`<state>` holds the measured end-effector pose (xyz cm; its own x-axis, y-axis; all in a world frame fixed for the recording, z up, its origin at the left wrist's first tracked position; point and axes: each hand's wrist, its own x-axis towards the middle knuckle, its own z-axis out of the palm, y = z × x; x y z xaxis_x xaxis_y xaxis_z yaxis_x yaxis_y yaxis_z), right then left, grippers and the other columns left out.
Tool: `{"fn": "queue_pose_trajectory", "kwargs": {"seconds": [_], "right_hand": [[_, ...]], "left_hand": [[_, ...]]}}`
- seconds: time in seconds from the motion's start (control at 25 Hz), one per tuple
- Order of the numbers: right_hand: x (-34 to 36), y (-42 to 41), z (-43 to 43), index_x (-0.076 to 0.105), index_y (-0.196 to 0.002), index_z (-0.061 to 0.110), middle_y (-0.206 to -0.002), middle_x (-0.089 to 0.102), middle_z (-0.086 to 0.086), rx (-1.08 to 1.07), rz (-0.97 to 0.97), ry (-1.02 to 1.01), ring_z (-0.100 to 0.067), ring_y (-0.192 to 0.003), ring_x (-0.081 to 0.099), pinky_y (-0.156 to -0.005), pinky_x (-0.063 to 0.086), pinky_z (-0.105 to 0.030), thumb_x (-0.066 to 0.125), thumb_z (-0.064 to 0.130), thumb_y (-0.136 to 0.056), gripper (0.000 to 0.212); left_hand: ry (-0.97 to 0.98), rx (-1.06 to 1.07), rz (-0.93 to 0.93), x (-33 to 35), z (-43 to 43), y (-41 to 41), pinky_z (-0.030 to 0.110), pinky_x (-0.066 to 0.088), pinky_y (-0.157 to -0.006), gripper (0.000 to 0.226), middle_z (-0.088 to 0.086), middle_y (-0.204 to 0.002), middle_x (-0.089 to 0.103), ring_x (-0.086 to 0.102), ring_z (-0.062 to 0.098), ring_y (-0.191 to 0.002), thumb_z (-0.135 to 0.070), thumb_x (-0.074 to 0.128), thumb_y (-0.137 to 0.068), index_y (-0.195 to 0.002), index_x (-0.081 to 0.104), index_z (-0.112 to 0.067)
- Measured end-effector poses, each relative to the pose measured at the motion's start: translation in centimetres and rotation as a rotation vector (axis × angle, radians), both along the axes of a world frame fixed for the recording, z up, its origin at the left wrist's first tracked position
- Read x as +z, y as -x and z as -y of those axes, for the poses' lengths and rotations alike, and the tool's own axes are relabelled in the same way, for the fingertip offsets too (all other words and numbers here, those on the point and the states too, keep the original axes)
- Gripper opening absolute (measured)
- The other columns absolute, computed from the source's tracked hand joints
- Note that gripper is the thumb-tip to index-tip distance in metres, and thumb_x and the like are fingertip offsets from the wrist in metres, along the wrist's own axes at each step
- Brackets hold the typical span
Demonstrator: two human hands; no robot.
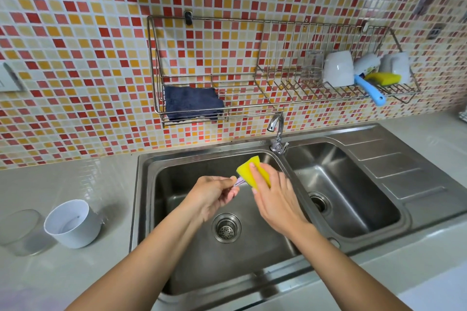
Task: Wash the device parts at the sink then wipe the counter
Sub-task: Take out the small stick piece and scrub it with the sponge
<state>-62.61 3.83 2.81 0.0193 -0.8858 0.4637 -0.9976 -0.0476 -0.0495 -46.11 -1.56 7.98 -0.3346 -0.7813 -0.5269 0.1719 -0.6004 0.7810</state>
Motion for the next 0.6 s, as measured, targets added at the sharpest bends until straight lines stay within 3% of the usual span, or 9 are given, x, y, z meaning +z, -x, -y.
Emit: {"fn": "queue_pose_trajectory", "kwargs": {"seconds": [0.08,0.24,0.36,0.44,0.6], "right_hand": [[0.0,0.0,0.0,0.028,-0.142,0.017,-0.133,0.034,-0.008,-0.048,0.070,0.009,-0.031,-0.094,0.053,-0.076,0.049,-0.040,0.034,0.032,-0.089,0.055],[-0.4,0.9,0.8,0.028,-0.143,0.016,-0.134,0.033,-0.008,0.021,0.024,-0.024,-0.029,-0.099,0.048,-0.077,0.049,-0.040,0.034,0.031,-0.089,0.056],[-0.6,2.4,1.5,0.028,-0.143,0.014,-0.133,0.036,-0.012,-0.055,0.138,-0.040,-0.035,-0.099,0.053,-0.080,0.049,-0.044,0.032,0.032,-0.090,0.056],[-1.3,3.4,1.7,0.030,-0.142,0.014,-0.133,0.035,-0.012,0.015,0.077,-0.073,-0.035,-0.099,0.055,-0.077,0.050,-0.045,0.032,0.032,-0.089,0.056],[-2.8,7.6,3.8,0.037,-0.139,0.009,-0.128,0.048,-0.019,-0.098,0.163,-0.218,-0.038,-0.097,0.056,-0.077,0.051,-0.046,0.031,0.033,-0.088,0.057]], "left_hand": [[0.063,-0.005,0.041,0.0,-0.2,0.4,0.011,0.046,-0.040,0.008,0.006,-0.045,0.059,0.053,0.006,-0.036,-0.002,0.058,-0.089,-0.084,0.059,0.005],[0.093,0.033,0.040,0.1,-0.1,1.7,0.011,0.046,-0.040,0.010,0.005,-0.044,0.059,0.053,0.006,-0.036,-0.001,0.057,-0.090,-0.082,0.059,0.005],[0.090,0.047,0.032,-0.2,0.1,3.1,0.011,0.046,-0.040,0.010,0.006,-0.045,0.058,0.052,0.006,-0.036,-0.001,0.057,-0.090,-0.086,0.059,0.008],[0.088,0.073,0.042,-0.6,0.3,4.2,0.011,0.046,-0.039,0.009,0.006,-0.045,0.058,0.053,0.006,-0.036,-0.001,0.057,-0.089,-0.086,0.059,0.008],[0.089,0.114,0.082,-2.1,1.0,6.3,0.011,0.045,-0.040,0.016,0.005,-0.044,0.058,0.052,0.006,-0.036,-0.001,0.058,-0.089,-0.075,0.060,0.005]]}}
